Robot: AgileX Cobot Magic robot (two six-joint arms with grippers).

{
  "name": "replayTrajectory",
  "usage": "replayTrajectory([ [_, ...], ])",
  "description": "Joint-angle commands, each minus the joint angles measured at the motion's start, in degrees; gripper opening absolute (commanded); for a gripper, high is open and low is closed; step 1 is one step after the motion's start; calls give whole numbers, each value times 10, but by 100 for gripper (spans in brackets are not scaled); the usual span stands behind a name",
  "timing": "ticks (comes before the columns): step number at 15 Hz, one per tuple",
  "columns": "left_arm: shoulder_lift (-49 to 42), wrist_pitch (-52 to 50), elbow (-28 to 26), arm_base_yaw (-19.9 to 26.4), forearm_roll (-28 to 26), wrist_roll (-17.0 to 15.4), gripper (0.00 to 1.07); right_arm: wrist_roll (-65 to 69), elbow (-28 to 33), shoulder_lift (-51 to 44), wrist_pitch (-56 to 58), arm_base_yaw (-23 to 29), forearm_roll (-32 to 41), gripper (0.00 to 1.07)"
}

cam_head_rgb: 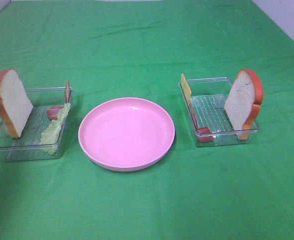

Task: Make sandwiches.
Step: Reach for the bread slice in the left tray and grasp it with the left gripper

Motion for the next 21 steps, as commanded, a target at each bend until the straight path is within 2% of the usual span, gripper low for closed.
replayTrajectory([
  [1,100,7,-83,3,-10,-2,102,-2,2,-14,0,-1,1,92],
  [3,178,19,-148,3,-30,-2,102,-2,2,-14,0,-1,1,92],
  [5,253,25,-197,2,-45,-18,102,-2,2,-14,0,-1,1,92],
  [7,291,23,-209,-11,-46,-36,102,-2,2,-14,0,-1,1,92],
  [8,339,11,-214,-42,-37,-67,102,-2,2,-14,0,-1,1,92],
  [10,377,-6,-214,-54,-40,-97,102,-2,2,-14,0,-1,1,92],
  [14,425,-15,-222,-57,-38,-102,102,-2,2,-14,0,-1,1,92],
  [18,500,21,-303,-61,-25,-85,102,-2,2,-14,0,-1,1,92],
  [21,532,44,-331,-61,-21,-77,102,-2,2,-14,0,-1,1,92],
])
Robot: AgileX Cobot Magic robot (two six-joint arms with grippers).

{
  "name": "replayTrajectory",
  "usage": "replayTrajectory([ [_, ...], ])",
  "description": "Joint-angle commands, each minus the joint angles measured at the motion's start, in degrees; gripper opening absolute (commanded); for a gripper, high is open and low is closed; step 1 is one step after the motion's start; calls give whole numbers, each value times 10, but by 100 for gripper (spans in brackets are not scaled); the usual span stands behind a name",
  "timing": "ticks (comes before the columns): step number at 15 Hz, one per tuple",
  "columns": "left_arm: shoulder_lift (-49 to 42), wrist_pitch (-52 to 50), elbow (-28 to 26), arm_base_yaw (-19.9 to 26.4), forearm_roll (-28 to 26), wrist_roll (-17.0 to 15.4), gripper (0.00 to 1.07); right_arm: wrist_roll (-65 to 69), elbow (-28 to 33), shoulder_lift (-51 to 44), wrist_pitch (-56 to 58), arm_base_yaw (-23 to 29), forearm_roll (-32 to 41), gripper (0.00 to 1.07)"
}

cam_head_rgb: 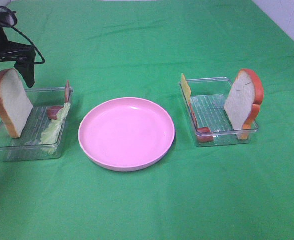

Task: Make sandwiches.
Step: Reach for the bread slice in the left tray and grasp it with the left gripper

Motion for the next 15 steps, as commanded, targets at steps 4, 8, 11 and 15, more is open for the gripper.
replayTrajectory([
  [4,30,65,-8,-3,-2,15,102,-2,2,-14,0,-1,1,92],
  [8,30,65,-8,-3,-23,20,79,-2,2,-14,0,-1,1,92],
  [11,30,65,-8,-3,-22,34,46,-2,2,-14,0,-1,1,92],
  [15,30,65,-8,-3,-19,45,13,-2,2,-14,0,-1,1,92],
])
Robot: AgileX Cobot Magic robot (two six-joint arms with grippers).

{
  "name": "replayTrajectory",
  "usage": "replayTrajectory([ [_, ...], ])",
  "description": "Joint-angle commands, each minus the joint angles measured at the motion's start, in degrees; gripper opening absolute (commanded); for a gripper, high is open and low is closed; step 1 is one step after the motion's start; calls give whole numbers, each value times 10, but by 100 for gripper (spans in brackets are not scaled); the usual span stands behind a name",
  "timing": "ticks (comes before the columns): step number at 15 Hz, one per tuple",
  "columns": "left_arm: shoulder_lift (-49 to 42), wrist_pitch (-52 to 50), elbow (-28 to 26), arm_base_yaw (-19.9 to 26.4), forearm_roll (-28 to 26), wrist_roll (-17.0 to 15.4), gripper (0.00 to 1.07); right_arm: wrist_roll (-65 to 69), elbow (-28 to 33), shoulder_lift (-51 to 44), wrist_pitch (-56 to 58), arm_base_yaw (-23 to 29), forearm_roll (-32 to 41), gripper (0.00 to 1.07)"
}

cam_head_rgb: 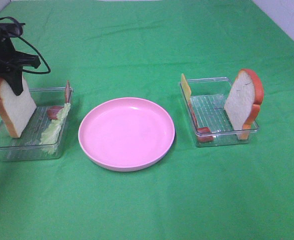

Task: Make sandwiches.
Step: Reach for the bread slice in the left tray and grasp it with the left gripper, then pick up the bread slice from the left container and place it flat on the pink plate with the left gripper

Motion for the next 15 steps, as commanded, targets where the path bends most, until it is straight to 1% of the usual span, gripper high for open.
replayTrajectory([
  [1,2,61,-1,-3,-3,2,13,-2,2,-14,0,-1,1,92],
  [3,0,61,-1,-3,1,-3,13,-2,2,-14,0,-1,1,92],
  [4,0,61,-1,-3,2,-13,13,-2,2,-14,0,-1,1,92],
  [5,0,61,-1,-3,2,-13,13,-2,2,-14,0,-1,1,92],
  [6,0,61,-1,-3,2,-25,13,-2,2,-14,0,-1,1,92],
  [7,-1,61,-1,-3,2,-31,10,-2,2,-14,0,-1,1,92],
  [9,-1,61,-1,-3,2,-32,0,-2,2,-14,0,-1,1,92],
  [12,-7,61,-1,-3,1,-40,0,-2,2,-14,0,-1,1,92],
  [13,-22,61,-1,-3,6,-43,0,-2,2,-14,0,-1,1,92],
  [15,-48,61,-1,-3,34,-63,0,-2,2,-14,0,-1,1,92],
])
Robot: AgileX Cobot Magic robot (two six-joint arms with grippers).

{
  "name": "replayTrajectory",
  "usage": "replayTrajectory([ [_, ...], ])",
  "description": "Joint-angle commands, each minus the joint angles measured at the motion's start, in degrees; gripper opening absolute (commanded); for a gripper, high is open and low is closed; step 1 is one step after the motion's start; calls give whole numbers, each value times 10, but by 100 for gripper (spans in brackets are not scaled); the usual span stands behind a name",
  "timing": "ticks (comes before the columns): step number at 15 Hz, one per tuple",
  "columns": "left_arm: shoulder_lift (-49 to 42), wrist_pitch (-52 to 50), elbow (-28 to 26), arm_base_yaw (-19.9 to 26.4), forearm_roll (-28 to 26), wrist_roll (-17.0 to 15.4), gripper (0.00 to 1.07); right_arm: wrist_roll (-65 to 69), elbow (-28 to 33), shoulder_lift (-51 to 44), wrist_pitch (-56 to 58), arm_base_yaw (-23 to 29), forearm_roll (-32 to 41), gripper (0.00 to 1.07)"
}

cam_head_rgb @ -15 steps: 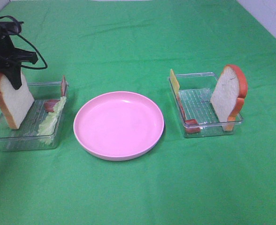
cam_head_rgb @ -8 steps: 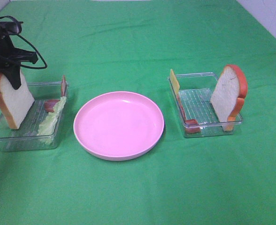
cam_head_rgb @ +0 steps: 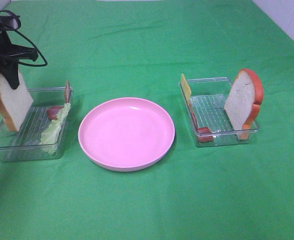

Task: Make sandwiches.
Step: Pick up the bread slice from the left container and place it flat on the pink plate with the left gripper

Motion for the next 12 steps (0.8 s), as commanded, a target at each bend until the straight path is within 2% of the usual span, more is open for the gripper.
replayTrajectory([
  [1,-43,61,-1,-3,22,-19,0,-2,2,-14,0,-1,1,92],
  [3,-87,60,-1,-3,-17,-19,0,-2,2,-14,0,-1,1,92],
  [5,-131,60,-1,-3,-99,-10,0,-2,2,-14,0,-1,1,92],
  [9,-186,60,-1,-3,-221,48,0,-2,2,-14,0,-1,1,92],
  [10,-188,60,-1,-22,-263,64,0,-2,2,-14,0,-1,1,92],
  [12,-175,57,-1,-64,-263,60,0,-2,2,-14,0,-1,1,92],
])
